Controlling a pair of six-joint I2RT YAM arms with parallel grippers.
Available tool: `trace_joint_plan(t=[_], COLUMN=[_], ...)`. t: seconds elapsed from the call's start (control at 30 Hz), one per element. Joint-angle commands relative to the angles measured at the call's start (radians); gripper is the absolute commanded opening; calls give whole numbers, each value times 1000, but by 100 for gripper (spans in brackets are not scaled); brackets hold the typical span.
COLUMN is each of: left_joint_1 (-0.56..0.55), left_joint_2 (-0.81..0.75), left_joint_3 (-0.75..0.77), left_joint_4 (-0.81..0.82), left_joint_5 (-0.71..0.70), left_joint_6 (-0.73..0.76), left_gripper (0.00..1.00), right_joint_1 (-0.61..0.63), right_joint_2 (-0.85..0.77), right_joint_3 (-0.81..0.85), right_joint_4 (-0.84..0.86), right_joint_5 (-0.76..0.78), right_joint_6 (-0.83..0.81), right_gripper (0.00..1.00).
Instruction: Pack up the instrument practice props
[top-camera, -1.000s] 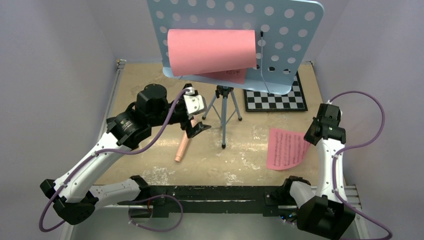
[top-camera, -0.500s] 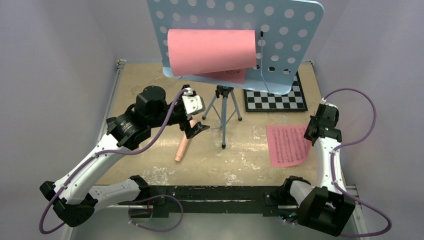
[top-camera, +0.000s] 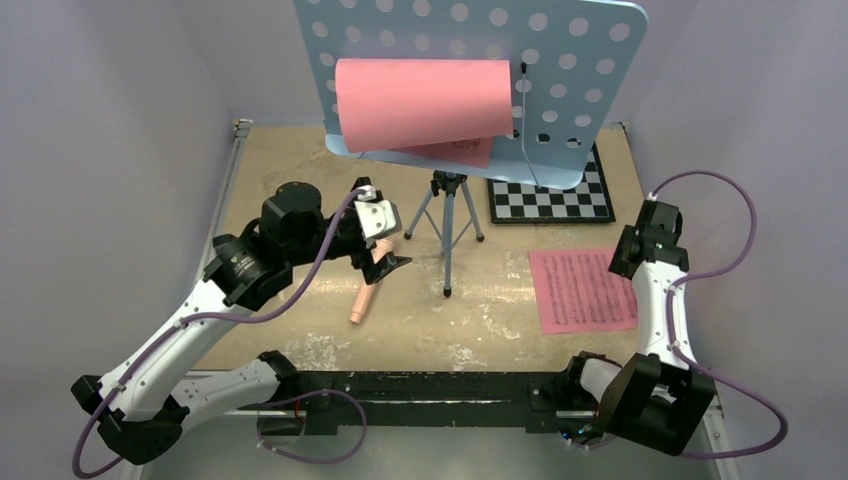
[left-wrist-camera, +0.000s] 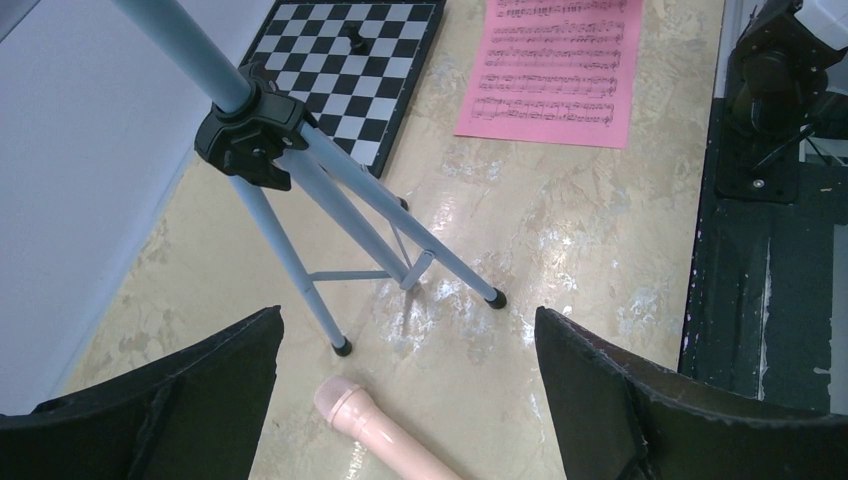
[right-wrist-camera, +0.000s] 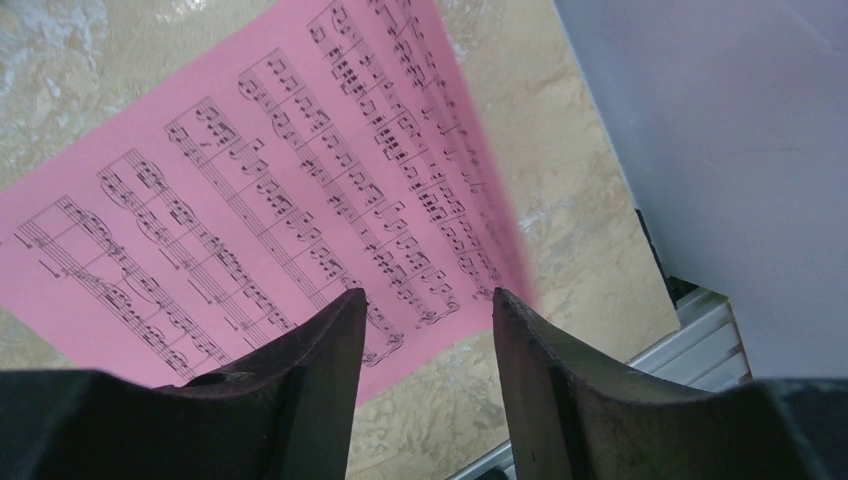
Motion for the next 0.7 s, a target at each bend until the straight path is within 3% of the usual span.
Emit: trace_joint_plan(t=[0.0,0.1,0.27,0.47,0.67], left_joint_1=[4,4,4,6,4], left_joint_2=[-35,-39,-21,6,-32], left_joint_3=[-8,-10,31,84,112], left_joint_4=[-29,-41,-91,-229,-340], left_joint_5=[-41,-50,-129,-243,-97], left_joint_6=[18,38,53,58,238], left_gripper=[99,99,99,99,93], right_joint_1=[-10,-9,-10,-9,-10], right_joint_2=[-52,-74,-185,-368,-572], right_joint_3=[84,107,192,259,230], right_joint_4=[-57,-87,-157,-148,-191], right_joint_5=[64,70,-137,-630,-1027], right_joint_6=[31,24,29,-43,-127], right_gripper=[56,57,61,75,74])
